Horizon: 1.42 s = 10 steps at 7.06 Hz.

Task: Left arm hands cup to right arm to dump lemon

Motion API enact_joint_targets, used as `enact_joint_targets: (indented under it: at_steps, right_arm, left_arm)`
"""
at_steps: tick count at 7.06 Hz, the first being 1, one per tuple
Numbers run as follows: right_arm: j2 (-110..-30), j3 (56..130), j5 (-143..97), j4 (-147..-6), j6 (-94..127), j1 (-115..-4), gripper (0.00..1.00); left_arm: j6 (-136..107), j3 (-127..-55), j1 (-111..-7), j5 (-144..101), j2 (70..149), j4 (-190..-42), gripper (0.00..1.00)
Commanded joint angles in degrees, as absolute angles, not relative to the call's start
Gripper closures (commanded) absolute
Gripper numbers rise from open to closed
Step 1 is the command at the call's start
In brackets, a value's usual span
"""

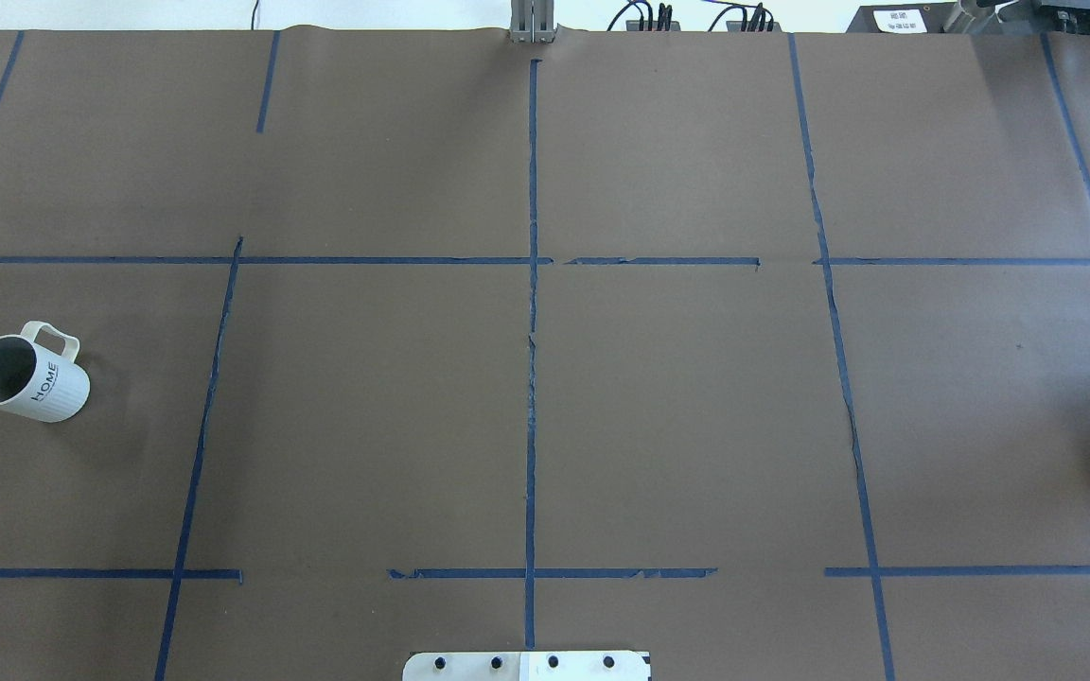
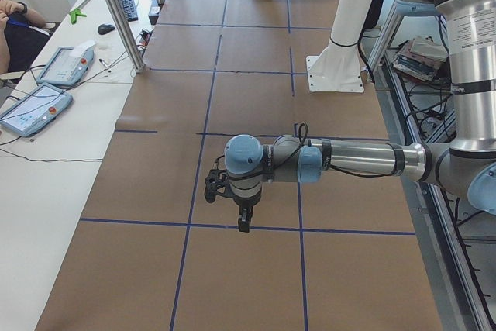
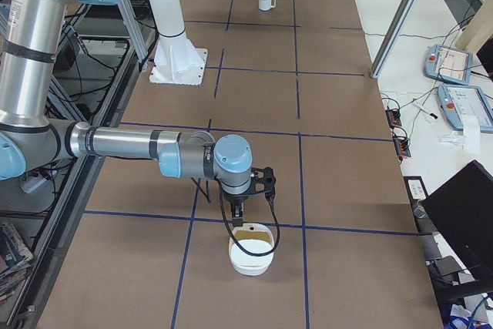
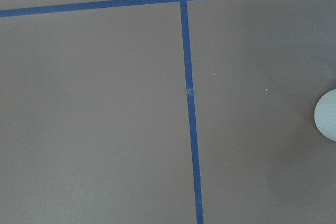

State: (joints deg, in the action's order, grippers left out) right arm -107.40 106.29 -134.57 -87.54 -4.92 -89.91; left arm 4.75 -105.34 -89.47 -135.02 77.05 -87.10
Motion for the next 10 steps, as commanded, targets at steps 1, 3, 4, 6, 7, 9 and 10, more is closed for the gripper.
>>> enact_joint_targets:
  at_steps: [1,3,4,6,7,9,10]
  right_arm:
    - [-107.40,106.43,-134.65,-87.54,-4.92,-89.91,0.00]
    - [-107.32,106.52,-134.65,-87.54,-4.92,-89.91,0.00]
    - [-107.23,106.61,-134.65,-87.54,-4.92,-89.91,0.00]
    - [-106.96,106.70,-134.65,-87.54,-4.92,-89.91,0.00]
    - [-106.96,106.79,-134.65,-87.45,-4.92,-89.91,0.00]
    - [-106.96,106.96,-134.65,-87.45,-4.92,-89.91,0.00]
    - [-106.96,107.05,-134.65,-87.45,-5.18,-89.91,0.00]
  left_arm:
    - [4.92,-105.47,-89.47,-135.00,76.56,-87.10,0.00]
    - [4.83,-106.17,-89.47,-135.00,76.55,-87.01,0.00]
    - [4.75,-106.87,-89.47,-134.56,76.55,-86.84,0.00]
    - [4.31,-108.62,-89.56,-135.00,77.42,-87.27,0.00]
    - [4.39,-108.81,-89.56,-134.91,79.35,-87.28,0.00]
    - [4.40,-108.27,-89.56,-135.26,78.66,-87.98,0.00]
    - [2.31,-108.63,-88.69,-135.18,78.75,-87.98,0.00]
